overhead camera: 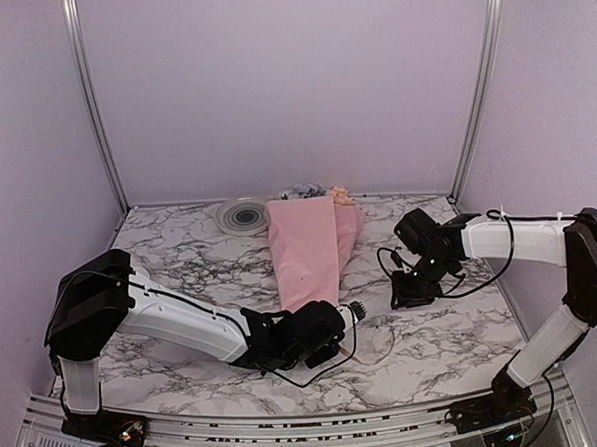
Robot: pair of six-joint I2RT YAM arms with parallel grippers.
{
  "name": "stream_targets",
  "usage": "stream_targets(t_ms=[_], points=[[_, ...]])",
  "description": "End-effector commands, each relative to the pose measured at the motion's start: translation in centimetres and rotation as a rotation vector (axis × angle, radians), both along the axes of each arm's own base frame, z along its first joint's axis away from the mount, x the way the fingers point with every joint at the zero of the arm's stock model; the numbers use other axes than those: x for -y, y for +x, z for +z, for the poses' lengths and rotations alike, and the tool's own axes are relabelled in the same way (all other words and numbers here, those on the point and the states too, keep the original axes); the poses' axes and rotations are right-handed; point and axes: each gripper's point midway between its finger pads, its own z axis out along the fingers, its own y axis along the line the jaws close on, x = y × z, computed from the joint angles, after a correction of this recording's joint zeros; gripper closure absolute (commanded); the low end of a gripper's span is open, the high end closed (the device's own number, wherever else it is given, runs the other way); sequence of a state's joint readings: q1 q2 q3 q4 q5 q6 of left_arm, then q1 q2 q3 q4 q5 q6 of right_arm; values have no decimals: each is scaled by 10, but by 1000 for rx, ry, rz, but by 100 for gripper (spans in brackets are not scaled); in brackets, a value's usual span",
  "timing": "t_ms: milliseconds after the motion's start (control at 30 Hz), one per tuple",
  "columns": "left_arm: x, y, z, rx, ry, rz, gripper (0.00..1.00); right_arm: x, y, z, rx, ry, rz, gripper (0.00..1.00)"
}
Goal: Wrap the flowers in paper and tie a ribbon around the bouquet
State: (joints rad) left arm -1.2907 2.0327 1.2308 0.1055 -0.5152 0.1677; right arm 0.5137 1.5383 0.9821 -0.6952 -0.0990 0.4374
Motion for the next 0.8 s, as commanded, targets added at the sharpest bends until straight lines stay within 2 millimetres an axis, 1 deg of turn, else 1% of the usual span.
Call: stream_targets(t_ms=[0, 133, 267, 333, 433, 500, 567, 633, 700, 767], points=[[-5, 2, 2, -19, -2, 4, 100, 16, -43, -13, -108, -151, 27, 65], [-4, 2, 2, -17, 3, -7, 100, 7, -61, -20, -153, -163, 70, 63], [-4, 2, 2, -20, 5, -11, 100, -6, -73, -28, -190, -147, 115, 62], [-4, 2, 3, -19, 3, -11, 100, -10, -77, -34, -209, -135, 129, 62], [-4, 2, 3, -19, 3, -11, 100, -10, -80, -44, -224, -136, 134, 64], [-4, 2, 3, -18, 4, -10, 100, -13, -79, -49, -228, -129, 140, 67], [-4, 2, 5, -17, 1, -9, 100, -18, -77, -51, -226, -109, 148, 74], [-5, 3, 4, -16, 3, -9, 100, -22, -74, -52, -220, -97, 154, 88], [-6, 3, 4, -16, 5, -5, 100, -19, -66, -52, -192, -118, 144, 100], [-7, 3, 3, -17, 6, -3, 100, -11, -50, -52, -149, -145, 115, 100]])
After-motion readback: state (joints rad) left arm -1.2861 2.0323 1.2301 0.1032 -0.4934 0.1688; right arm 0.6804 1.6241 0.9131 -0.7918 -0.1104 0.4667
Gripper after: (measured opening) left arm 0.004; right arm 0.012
